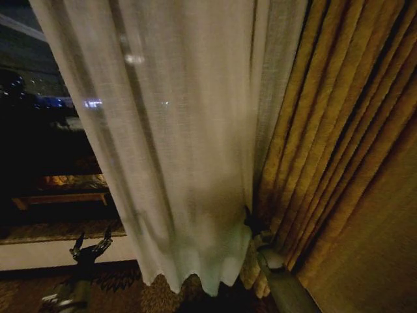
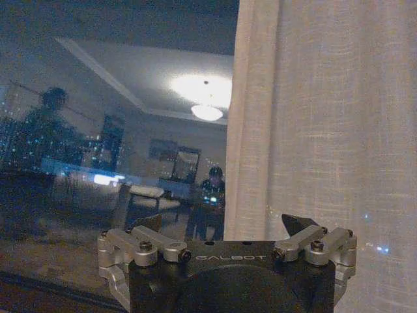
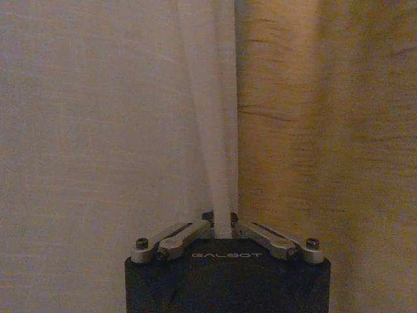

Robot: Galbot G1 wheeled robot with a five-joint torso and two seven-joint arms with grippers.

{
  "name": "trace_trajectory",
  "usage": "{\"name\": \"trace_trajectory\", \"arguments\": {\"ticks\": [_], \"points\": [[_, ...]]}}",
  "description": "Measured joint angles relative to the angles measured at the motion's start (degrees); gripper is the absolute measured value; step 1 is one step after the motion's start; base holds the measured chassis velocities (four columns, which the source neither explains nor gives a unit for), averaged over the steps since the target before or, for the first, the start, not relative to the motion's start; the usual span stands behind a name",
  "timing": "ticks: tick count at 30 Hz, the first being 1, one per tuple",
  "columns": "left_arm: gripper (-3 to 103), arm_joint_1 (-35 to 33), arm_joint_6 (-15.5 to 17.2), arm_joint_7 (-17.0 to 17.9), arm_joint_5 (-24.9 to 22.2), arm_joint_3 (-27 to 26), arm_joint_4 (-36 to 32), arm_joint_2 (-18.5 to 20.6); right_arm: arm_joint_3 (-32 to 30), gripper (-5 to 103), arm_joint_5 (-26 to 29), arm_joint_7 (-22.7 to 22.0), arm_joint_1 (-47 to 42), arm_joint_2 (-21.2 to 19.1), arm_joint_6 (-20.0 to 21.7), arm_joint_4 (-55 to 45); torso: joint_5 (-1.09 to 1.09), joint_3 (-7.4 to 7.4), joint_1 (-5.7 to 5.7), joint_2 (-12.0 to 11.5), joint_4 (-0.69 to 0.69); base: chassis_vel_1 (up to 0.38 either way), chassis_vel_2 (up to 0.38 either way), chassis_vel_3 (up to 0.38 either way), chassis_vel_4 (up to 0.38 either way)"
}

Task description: Open the curtains by pulling them apart, changing their state from closed to fully open.

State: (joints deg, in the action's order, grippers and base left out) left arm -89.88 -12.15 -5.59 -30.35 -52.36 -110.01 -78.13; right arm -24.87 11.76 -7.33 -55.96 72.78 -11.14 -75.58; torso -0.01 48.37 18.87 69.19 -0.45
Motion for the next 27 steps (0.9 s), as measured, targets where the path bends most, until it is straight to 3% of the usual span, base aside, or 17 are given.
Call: {"name": "trace_trajectory", "arguments": {"ticks": [10, 14, 19, 23, 26, 27], "points": [[100, 0.0, 0.0, 0.0, 0.0, 0.0, 0.0, 0.0, -2.0, 0, -1.3, -7.2, 1.6, -2.0, 2.3, 1.0, 0.02, 0.01, 0.01, 0.0, -0.02, 0.0, 0.0, 0.0, 0.0], [100, 0.0, 0.0, 0.0, 0.0, 0.0, 0.0, 0.0, -1.7, 0, -0.7, -7.3, 0.7, -2.2, 2.4, -0.7, 0.01, 0.01, 0.01, 0.0, -0.02, 0.0, 0.0, 0.0, 0.0], [100, 0.0, 0.0, 0.0, 0.0, 0.0, 0.0, 0.0, 0.6, -3, 2.3, -3.9, -2.4, -1.7, 1.6, -6.3, 0.02, 0.01, 0.01, 0.0, -0.01, 0.0, 0.0, 0.0, 0.0], [100, 0.0, 0.0, 0.0, 0.0, 0.0, 0.0, 0.0, 2.7, 17, 3.1, -1.0, -5.8, -1.6, 1.1, -11.5, 0.0, 0.0, 0.01, 0.0, -0.01, 0.0, 0.0, 0.0, 0.0], [100, 0.0, 0.0, 0.0, 0.0, 0.0, 0.0, 0.0, 3.2, 17, 3.7, -0.8, -6.7, -1.5, 1.1, -12.9, 0.0, 0.01, 0.01, 0.0, -0.01, 0.0, 0.0, 0.0, 0.0], [100, 0.0, 0.0, 0.0, 0.0, 0.0, 0.0, 0.0, 3.7, 28, 4.2, -0.1, -8.0, -1.3, 1.2, -14.9, 0.0, 0.0, 0.01, 0.0, -0.01, 0.0, 0.0, 0.0, 0.0]]}}
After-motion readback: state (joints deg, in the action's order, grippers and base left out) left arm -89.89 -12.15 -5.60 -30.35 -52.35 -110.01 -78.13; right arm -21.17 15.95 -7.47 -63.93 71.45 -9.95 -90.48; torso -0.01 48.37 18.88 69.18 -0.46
